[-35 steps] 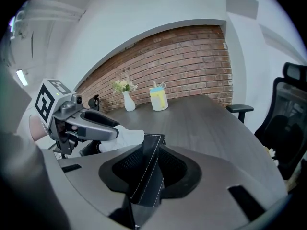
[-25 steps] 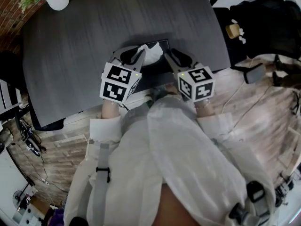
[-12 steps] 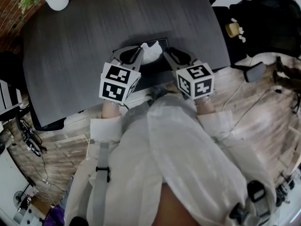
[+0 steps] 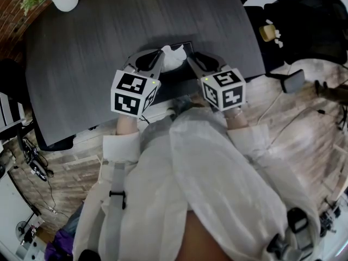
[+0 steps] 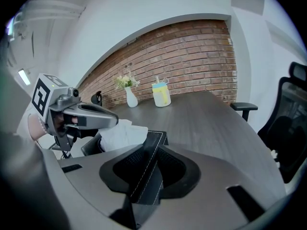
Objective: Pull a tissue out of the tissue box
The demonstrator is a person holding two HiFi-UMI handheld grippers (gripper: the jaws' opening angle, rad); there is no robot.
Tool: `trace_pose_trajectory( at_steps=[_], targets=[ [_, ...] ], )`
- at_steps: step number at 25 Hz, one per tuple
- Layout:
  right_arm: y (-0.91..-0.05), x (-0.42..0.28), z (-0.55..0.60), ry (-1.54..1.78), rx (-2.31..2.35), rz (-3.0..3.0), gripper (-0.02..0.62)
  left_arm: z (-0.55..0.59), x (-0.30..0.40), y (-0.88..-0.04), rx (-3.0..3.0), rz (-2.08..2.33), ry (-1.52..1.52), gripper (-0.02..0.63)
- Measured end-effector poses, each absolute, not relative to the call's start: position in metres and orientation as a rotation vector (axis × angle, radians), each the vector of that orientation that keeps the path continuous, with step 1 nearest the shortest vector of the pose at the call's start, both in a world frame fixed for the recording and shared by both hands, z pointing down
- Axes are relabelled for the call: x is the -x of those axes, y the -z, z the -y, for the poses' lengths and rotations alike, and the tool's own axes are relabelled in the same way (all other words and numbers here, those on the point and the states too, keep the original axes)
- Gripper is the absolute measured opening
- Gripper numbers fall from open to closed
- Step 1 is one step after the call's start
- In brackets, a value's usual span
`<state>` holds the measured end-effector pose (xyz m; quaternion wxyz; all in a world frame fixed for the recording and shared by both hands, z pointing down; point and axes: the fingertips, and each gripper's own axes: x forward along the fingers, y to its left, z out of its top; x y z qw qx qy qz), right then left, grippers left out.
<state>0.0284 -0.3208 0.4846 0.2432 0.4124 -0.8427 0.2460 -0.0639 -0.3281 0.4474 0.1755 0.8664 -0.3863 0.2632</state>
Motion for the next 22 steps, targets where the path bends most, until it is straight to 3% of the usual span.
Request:
trace_pose_trajectory(
  at_steps=[22],
  targets=[
    [-0.485, -0.030, 0.320, -0.659, -1.126, 2.301, 0.089, 0.327, 0.059, -0.422, -2.473, 1.064, -0.577, 0.010]
  ],
)
